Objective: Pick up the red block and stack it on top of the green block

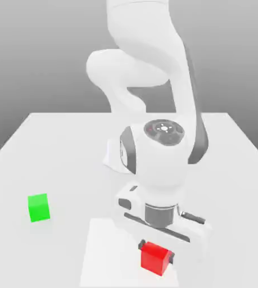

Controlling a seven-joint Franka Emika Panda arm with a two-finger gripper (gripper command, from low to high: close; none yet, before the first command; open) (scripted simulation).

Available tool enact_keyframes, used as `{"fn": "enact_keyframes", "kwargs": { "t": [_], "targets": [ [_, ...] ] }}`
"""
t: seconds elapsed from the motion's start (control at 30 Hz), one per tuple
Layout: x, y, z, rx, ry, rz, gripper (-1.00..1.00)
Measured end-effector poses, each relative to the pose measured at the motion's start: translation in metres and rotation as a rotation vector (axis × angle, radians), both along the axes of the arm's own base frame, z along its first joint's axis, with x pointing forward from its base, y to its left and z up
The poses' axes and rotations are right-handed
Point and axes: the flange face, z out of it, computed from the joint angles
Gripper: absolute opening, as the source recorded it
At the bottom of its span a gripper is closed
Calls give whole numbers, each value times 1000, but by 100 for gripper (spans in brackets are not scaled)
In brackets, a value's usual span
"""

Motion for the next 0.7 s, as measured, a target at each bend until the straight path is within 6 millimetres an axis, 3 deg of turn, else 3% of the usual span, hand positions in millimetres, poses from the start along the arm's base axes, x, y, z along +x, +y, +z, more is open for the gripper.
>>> {"fn": "enact_keyframes", "kwargs": {
  "t": [0.1, 0.27, 0.3, 0.4, 0.53, 0.6, 0.7],
  "targets": [
    [0, 0, -1, 0, 0, 0, -100],
    [0, 0, 50, -1, 1, -2, -100],
    [-2, -15, 58, -5, 2, -49, -100],
    [-18, -95, 68, -22, 5, -327, -100],
    [-72, -213, 81, -30, 7, -790, -100],
    [-103, -248, 87, -26, 6, -986, -100],
    [-150, -285, 95, -10, 2, -1249, -100]
  ]
}}
